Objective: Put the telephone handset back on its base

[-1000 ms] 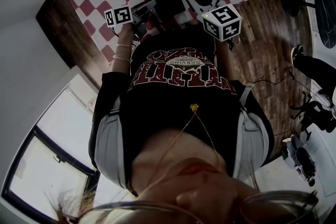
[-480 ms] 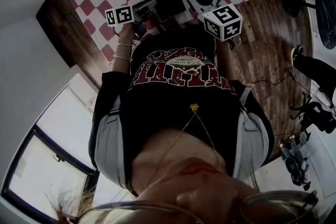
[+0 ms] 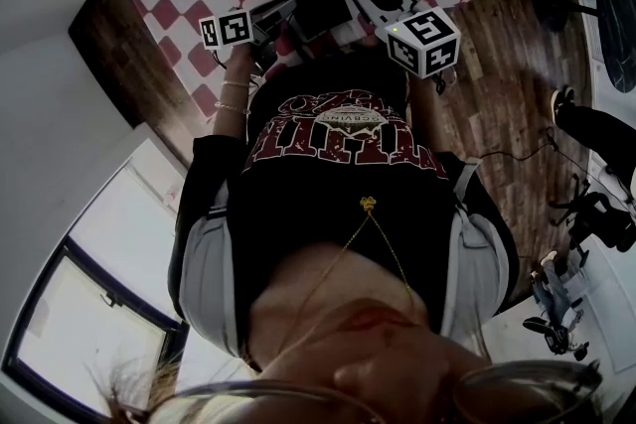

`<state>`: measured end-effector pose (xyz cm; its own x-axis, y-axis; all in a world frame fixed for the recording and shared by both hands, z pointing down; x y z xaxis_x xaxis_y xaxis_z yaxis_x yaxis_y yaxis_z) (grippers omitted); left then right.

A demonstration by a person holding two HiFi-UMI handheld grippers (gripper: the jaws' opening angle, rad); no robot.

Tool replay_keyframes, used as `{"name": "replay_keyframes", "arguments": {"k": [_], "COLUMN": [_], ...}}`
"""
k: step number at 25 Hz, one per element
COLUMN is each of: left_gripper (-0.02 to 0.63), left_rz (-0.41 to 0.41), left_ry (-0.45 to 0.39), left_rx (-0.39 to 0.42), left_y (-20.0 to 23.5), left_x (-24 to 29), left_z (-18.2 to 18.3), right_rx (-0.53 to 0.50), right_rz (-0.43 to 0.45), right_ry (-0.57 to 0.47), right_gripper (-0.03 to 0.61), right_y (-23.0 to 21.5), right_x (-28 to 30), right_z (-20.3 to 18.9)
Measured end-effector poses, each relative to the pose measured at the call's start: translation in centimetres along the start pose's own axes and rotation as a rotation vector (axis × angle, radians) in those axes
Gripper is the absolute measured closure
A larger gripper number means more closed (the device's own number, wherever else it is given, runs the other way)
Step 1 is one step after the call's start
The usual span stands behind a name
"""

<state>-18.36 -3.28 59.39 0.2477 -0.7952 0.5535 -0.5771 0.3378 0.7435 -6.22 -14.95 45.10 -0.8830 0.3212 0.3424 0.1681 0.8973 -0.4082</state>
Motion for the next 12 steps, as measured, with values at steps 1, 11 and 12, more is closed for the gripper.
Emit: {"name": "replay_keyframes", "arguments": {"k": [1, 11, 12], "left_gripper": [0.538, 0.505, 0.506], "left_rz": [0.009, 0.095, 0.099], "left_ry": [0.0, 0.026, 0.028], "left_rx": [0.002, 0.038, 0.039], "left_y": [-0.01, 0.04, 0.01], "left_x": [0.0, -0.13, -0.17], "left_z": [0.01, 0.12, 0.11], "right_rx": [0.002, 0.009, 0.009], "right_rz": [0.001, 0.009, 0.009], "right_ry": [-0.004, -0.019, -0.019], "right_gripper": [0.558, 0.558, 0.558], "right_y": [0.01, 0.29, 0.3], "right_x": [-0.05, -0.27, -0.32], "right_z": [0.02, -0.07, -0.08]}}
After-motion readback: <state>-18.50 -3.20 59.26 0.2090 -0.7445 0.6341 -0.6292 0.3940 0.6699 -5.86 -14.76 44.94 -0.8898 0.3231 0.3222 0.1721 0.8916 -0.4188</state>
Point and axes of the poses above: the fingertips, and each gripper's own axes: x forward along the fingers, y to its left, z out of its top, the point moved 4 cm from there along -x, backward along the fingers, and after that the axes turned 14 degrees about z, right-handed, at the moved point
